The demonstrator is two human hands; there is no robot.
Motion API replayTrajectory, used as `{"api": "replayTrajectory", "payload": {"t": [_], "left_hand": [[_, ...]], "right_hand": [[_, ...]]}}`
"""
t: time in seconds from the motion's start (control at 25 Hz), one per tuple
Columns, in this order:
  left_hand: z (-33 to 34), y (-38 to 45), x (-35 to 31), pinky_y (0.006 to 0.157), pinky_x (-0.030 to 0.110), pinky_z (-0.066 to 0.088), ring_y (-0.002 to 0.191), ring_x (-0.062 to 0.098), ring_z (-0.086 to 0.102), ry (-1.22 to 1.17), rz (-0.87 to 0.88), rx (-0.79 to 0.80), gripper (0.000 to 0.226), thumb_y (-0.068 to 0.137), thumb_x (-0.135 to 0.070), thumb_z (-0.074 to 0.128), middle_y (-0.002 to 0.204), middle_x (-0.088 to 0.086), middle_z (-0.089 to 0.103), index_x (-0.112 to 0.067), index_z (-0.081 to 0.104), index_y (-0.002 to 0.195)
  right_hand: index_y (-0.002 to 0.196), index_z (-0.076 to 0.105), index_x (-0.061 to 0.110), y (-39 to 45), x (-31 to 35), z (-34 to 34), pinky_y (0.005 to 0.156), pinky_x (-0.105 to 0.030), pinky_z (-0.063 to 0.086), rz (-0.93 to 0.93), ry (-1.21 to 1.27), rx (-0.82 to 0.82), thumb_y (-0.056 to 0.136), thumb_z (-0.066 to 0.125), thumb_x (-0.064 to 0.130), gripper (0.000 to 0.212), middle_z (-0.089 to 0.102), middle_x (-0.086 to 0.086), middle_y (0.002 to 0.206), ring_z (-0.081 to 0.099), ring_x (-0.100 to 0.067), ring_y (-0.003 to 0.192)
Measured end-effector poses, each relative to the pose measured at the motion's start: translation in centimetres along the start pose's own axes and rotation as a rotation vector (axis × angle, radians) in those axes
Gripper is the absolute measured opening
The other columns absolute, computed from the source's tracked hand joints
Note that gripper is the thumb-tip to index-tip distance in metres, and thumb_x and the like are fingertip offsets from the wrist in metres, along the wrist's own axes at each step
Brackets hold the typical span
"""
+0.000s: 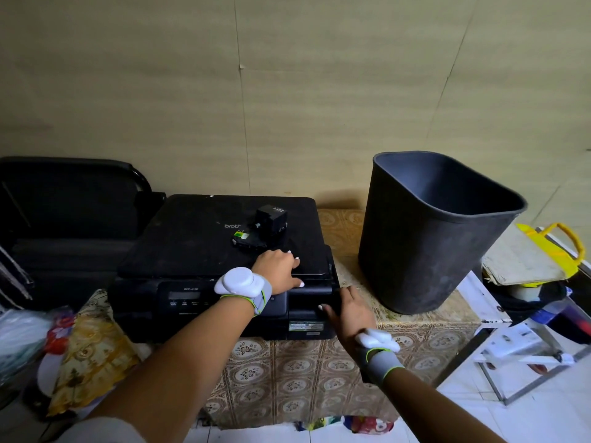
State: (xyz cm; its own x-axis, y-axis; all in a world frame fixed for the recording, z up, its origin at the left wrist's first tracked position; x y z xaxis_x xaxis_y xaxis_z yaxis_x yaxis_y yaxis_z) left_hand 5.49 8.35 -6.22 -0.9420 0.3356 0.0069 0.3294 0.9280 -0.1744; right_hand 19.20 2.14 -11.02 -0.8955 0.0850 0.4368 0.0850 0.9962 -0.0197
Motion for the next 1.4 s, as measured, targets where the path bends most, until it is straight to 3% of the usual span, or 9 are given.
{"api": "replayTrajectory", "payload": {"t": [0.2,0.4,0.84,1.08,1.4], "left_hand": [[-0.1,0.6,0.4,0.1,0.036,0.044,0.125,0.032,0.053,-0.012,-0.021,-0.04,0.051,0.09,-0.045,0.054,0.139,0.008,0.056,-0.024,0.053,0.136],[0.1,1.3,0.8,0.098,0.036,0.044,0.123,0.032,0.055,-0.046,-0.042,-0.054,0.051,0.087,-0.046,0.059,0.134,0.009,0.06,-0.025,0.056,0.133],[0.4,1.5,1.0,0.099,0.036,0.045,0.124,0.032,0.054,-0.05,-0.031,-0.064,0.052,0.088,-0.047,0.058,0.136,0.008,0.06,-0.026,0.054,0.135],[0.4,1.4,1.2,0.099,0.036,0.045,0.124,0.032,0.055,-0.078,-0.046,-0.071,0.051,0.087,-0.047,0.059,0.136,0.007,0.06,-0.027,0.055,0.134],[0.1,1.2,1.0,0.099,0.035,0.046,0.124,0.032,0.054,-0.056,-0.045,-0.081,0.05,0.088,-0.047,0.057,0.137,0.007,0.059,-0.027,0.055,0.134]], "right_hand": [[0.115,0.05,0.009,0.8,0.0,-0.4,0.091,-0.035,0.041,0.006,0.013,-0.042,0.091,0.054,0.038,0.037,0.053,-0.009,0.123,0.051,-0.03,0.112],[0.109,0.054,0.009,1.0,-0.2,-0.6,0.089,-0.034,0.041,-0.011,0.105,-0.072,0.088,0.059,0.03,0.03,0.057,-0.01,0.118,0.053,-0.031,0.11],[0.106,0.056,0.008,-0.8,0.8,-0.3,0.087,-0.036,0.041,-0.31,-0.072,-0.003,0.088,0.056,0.035,0.032,0.058,-0.014,0.109,0.054,-0.033,0.104],[0.118,0.048,0.014,-2.3,1.1,0.8,0.09,-0.033,0.042,-0.413,-0.184,0.261,0.092,0.051,0.036,0.034,0.057,-0.009,0.121,0.053,-0.03,0.112],[0.129,0.041,0.015,-6.4,1.7,4.6,0.091,-0.041,0.047,-0.617,-0.508,0.556,0.088,0.054,0.034,0.047,0.051,-0.014,0.129,0.055,-0.037,0.113]]}}
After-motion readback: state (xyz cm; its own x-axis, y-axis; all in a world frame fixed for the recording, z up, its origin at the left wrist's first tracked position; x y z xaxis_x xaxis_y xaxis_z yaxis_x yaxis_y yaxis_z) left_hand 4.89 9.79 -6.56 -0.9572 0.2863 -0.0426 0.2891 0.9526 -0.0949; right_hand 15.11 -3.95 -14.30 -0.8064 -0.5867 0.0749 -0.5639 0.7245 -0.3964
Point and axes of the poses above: each hand's wrist, its own y-axis towards the middle knuckle, its own z-axis out of the palm, x = y × z, the point moved 10 cm from there along y, towards the middle knuckle
